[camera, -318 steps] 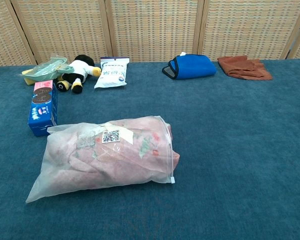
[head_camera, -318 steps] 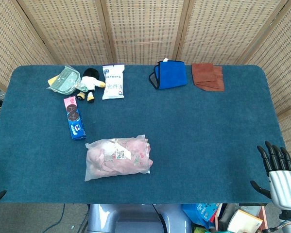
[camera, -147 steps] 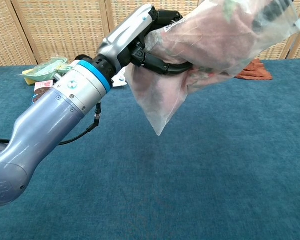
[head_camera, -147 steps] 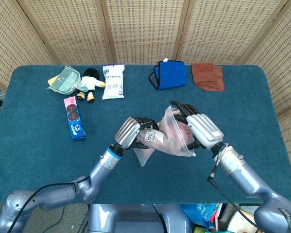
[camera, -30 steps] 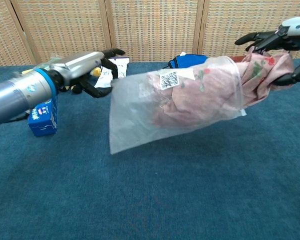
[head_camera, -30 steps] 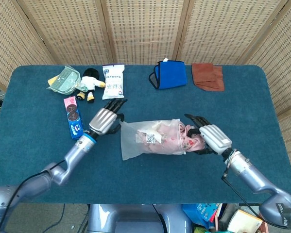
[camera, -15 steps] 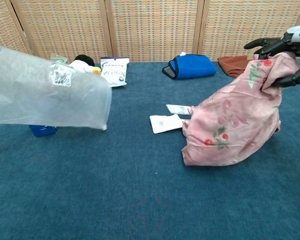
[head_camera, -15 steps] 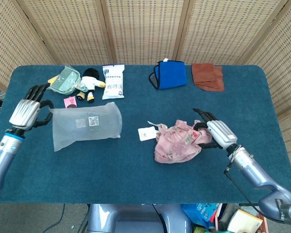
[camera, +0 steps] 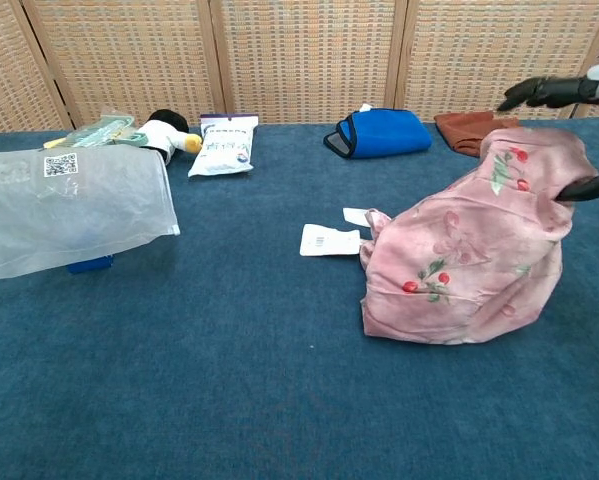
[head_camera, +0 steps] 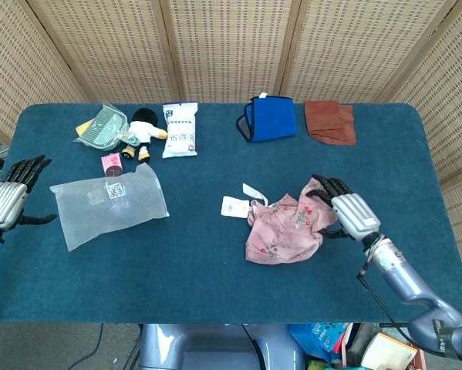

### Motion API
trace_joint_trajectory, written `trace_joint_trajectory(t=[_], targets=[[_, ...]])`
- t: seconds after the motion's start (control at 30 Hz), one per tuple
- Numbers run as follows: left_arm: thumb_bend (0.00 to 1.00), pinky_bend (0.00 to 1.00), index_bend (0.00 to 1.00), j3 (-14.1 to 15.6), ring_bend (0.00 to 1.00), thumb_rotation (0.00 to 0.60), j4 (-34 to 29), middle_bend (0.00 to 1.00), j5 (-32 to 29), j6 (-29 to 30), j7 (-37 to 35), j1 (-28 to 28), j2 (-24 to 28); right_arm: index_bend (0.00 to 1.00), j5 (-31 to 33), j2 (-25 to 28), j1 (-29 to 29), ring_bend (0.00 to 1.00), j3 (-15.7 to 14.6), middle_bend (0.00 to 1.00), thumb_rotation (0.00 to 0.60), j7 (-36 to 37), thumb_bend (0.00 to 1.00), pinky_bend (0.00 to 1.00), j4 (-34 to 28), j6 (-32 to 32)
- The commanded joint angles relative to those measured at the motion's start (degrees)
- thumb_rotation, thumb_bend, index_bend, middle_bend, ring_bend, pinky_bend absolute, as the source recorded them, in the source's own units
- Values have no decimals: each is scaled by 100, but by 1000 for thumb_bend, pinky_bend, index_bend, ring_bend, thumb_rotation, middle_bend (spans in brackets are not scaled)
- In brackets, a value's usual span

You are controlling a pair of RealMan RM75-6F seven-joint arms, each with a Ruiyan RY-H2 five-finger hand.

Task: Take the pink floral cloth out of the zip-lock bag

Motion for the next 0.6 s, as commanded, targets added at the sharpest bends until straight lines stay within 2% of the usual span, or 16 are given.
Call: trace_joint_trajectory(t=[0.03, 0.17, 0.33, 0.43, 0.6], targets=[[111, 0, 0, -158, 0, 600, -523, 0, -280, 380, 472, 328, 364, 0, -203, 236, -430, 0, 95, 0, 600, -1098, 0, 0, -182, 1049], [111, 0, 0, -366, 0, 600, -1491, 0, -831, 1004, 1243, 906, 791, 0, -462, 473, -941, 0, 96, 0, 600, -1759, 0, 0, -207, 2087], [112, 0, 0, -206, 0, 600, -2962, 0, -1272, 1589, 2273, 1671, 1246, 0, -799, 481, -1630, 0, -153, 0, 600, -1679, 0, 0, -50, 3061], [113, 0, 0, -76, 0, 600, -3411, 0, -1244, 1852, 2485, 1984, 1316, 0, -940, 402, -1978, 0, -327, 0, 600, -1455, 0, 0, 12, 3439], [113, 0, 0, 43, 0, 600, -3727, 0, -1013, 2228, 2529, 2333, 1261, 0, -1108, 325, -2391, 0, -560, 0, 600, -1489, 0, 0, -135, 3775]])
